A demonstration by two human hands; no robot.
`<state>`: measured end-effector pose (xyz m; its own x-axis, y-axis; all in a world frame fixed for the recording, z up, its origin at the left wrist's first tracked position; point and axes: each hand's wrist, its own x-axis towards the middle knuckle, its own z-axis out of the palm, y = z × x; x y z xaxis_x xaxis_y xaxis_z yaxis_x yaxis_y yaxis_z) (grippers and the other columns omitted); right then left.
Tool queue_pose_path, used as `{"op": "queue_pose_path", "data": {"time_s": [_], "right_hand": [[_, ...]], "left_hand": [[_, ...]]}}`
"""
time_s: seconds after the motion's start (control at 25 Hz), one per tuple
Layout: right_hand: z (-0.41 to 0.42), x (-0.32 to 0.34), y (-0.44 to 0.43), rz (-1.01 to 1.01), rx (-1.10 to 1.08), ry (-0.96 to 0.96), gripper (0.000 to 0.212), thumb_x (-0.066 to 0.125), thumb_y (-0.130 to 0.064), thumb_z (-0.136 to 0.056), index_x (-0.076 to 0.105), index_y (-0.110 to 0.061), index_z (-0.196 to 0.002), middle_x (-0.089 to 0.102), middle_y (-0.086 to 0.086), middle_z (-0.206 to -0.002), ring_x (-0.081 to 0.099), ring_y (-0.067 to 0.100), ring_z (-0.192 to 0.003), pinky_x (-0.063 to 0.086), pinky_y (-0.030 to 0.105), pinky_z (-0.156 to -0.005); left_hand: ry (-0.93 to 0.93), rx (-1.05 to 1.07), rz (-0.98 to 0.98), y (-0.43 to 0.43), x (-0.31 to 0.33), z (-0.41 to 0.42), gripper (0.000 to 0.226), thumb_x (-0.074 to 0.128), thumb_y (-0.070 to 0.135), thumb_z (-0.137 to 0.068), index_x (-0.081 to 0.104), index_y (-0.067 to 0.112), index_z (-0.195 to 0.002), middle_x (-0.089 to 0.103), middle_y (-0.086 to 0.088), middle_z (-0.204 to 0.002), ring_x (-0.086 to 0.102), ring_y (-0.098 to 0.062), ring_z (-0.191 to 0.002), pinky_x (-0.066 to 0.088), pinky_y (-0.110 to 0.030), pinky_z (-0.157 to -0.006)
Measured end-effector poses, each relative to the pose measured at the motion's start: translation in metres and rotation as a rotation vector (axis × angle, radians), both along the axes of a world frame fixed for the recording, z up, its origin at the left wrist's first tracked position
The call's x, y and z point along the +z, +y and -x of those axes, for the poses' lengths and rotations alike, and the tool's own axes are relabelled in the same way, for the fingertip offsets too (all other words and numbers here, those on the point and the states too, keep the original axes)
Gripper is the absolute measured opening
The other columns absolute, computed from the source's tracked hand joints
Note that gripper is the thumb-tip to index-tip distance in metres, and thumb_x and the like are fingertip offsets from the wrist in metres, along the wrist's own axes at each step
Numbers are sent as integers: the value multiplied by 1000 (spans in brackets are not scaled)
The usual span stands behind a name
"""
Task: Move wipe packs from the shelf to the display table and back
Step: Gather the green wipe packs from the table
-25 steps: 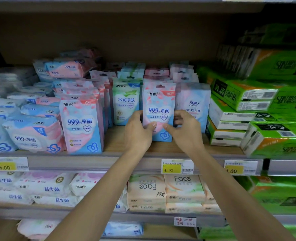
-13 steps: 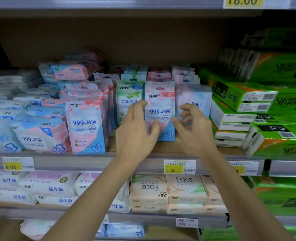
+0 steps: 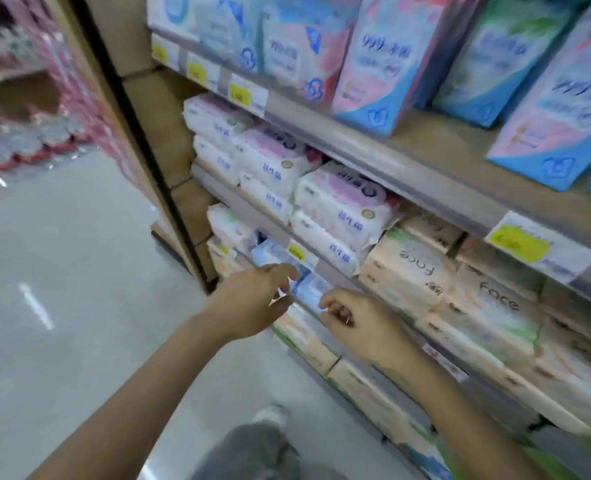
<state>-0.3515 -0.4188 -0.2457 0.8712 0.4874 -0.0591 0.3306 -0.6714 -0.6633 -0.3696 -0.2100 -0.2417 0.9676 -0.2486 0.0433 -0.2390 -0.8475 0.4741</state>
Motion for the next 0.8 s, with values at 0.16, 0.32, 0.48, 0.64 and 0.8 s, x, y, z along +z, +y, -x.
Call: {"op": "queue_pose_path", "data": {"time_s": [0.16,0.32,0.48,0.64,0.8], "right_hand": [[23,-79,48,164,305,174,13,62,-17,-86,66,-14,-98,60,-3,-77,53,8,-68,41,22,-69],[67,-119,124,385,679,256,18,54,-19,-87,62,-15,-103,62,0,-87,60,21,-84,49,34,-78],[135,-116,228,494,1019,139,23,48,-22,-91,59,-16,-111,57,-4,-91,56,19,-88,45,29,-77],[234,-101,337,437,1259,78,25,49,-24,-92,58,-17,-114,61,-4,-92,62,21,-85,49,30,-76],[334,-98,427,418,1410,60,25,51,-24,-93,59,-16,-115,64,3,-101,60,20,-93,47,30,-80]], "left_hand": [[234,365,6,37,-62,104,31,50,29,-93,50,22,-123,63,5,-110,61,-18,-99,45,-29,-82],[445,751,78,60,-107,235,28,47,29,-94,50,22,-121,63,4,-113,58,-17,-101,45,-28,-83],[505,1162,214,73,-128,366,28,44,27,-95,51,21,-122,62,4,-113,56,-17,-101,42,-26,-81],[454,1573,365,83,-137,483,27,46,28,-93,54,23,-119,63,8,-106,58,-15,-94,48,-31,-82],[417,1812,484,104,-147,583,23,49,29,-92,56,25,-114,63,11,-100,59,-12,-92,49,-29,-82]]}}
